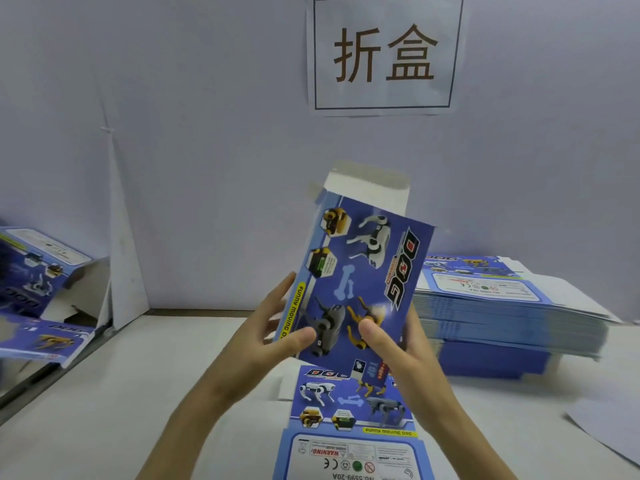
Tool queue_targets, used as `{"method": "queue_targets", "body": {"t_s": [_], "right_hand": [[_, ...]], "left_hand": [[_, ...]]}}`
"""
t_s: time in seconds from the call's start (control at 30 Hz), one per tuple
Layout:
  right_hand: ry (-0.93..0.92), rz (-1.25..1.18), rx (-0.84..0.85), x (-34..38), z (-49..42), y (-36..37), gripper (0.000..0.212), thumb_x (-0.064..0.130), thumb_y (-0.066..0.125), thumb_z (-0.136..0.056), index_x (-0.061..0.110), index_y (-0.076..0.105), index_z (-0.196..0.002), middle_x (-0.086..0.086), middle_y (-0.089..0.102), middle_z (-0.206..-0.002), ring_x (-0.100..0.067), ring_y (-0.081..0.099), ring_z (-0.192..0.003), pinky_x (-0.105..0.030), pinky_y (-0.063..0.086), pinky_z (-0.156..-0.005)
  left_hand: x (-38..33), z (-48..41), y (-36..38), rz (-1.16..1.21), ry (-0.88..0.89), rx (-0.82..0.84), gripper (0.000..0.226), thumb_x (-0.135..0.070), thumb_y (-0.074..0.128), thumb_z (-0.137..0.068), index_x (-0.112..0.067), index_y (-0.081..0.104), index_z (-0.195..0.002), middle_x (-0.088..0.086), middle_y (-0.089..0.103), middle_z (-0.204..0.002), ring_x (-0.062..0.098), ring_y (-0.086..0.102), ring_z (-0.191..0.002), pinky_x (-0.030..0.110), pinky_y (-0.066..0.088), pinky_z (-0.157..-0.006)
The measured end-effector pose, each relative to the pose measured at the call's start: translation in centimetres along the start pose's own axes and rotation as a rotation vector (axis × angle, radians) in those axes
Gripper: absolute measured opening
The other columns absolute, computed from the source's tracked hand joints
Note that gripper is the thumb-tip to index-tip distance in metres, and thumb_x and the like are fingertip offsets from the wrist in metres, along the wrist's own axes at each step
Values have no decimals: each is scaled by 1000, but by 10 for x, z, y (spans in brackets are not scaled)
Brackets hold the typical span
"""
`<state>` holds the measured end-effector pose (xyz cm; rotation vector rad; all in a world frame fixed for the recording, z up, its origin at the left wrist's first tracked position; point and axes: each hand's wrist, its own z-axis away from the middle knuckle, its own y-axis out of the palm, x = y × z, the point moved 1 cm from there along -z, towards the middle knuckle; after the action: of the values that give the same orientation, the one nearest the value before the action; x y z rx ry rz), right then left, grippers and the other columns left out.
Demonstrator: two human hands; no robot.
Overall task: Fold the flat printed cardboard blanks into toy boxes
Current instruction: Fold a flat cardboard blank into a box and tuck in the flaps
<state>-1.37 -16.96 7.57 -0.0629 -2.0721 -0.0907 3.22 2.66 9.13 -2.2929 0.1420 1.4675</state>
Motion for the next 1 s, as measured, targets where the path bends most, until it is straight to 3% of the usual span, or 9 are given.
{"method": "queue_targets", "body": {"t_s": [0.17,0.33,0.47,0.53,0.67,0.8,0.87,0.93,1.0], "right_hand": [[246,56,193,-5,1,1,74,56,66,-75,51,27,-138,7,65,-117,-11,70,-94,-26,58,-72],[329,245,291,-20,3,9,75,64,48,-68,57,13,-134,8,60,-120,-9,71,-90,-37,56,-88],[355,261,336,-23,6,19,65,65,47,-70,64,16,-128,13,62,-117,-5,69,-90,-34,54,-88],[376,313,368,-23,10,21,64,62,47,-74,62,16,-131,16,62,-115,-2,69,-89,-26,54,-82],[401,544,454,-23,13,21,57,58,46,-83,53,22,-134,21,61,-110,4,64,-91,-13,50,-74],[406,934,508,-38,9,10,40,34,44,-101,30,43,-141,11,52,-135,-7,52,-119,-20,42,-96],[424,1087,525,-49,7,1,30,26,41,-102,22,54,-129,1,54,-132,-17,51,-121,-25,41,-89],[450,1162,534,-57,6,-9,19,21,40,-100,20,59,-102,-3,57,-111,-24,55,-111,-28,39,-75],[491,1173,540,-64,6,-20,26,22,42,-98,22,59,-117,-2,58,-121,-23,53,-117,-29,43,-88]], "left_hand": [[-2,12,-38,105,-158,46,60,-59,69,-57,-53,57,-115,-14,70,-111,12,68,-99,26,58,-73],[17,19,-119,489,-375,-380,35,-48,74,-69,-22,74,-92,6,72,-83,21,70,-69,40,59,-61],[11,-3,-202,1181,74,-966,41,-41,65,-88,-15,59,-119,11,56,-123,28,58,-110,41,57,-76],[4,-11,-216,1215,292,-1098,43,-37,61,-93,-19,52,-131,9,47,-138,26,48,-126,40,48,-97],[23,-20,-140,674,-26,-571,14,-29,45,-100,-26,58,-96,-2,66,-90,13,64,-85,33,49,-86],[60,7,-23,-335,-140,250,28,-34,59,-94,-35,63,-122,-15,67,-114,-1,61,-104,15,47,-86],[63,23,24,-512,-60,559,42,-52,59,-88,-51,48,-128,-22,52,-133,-2,47,-118,7,37,-90],[66,34,55,-614,31,713,53,-52,56,-91,-47,37,-139,-23,34,-148,0,32,-133,10,25,-101],[75,40,68,-811,120,722,53,-39,46,-99,-31,29,-149,-7,23,-158,11,21,-143,20,19,-109]]}}
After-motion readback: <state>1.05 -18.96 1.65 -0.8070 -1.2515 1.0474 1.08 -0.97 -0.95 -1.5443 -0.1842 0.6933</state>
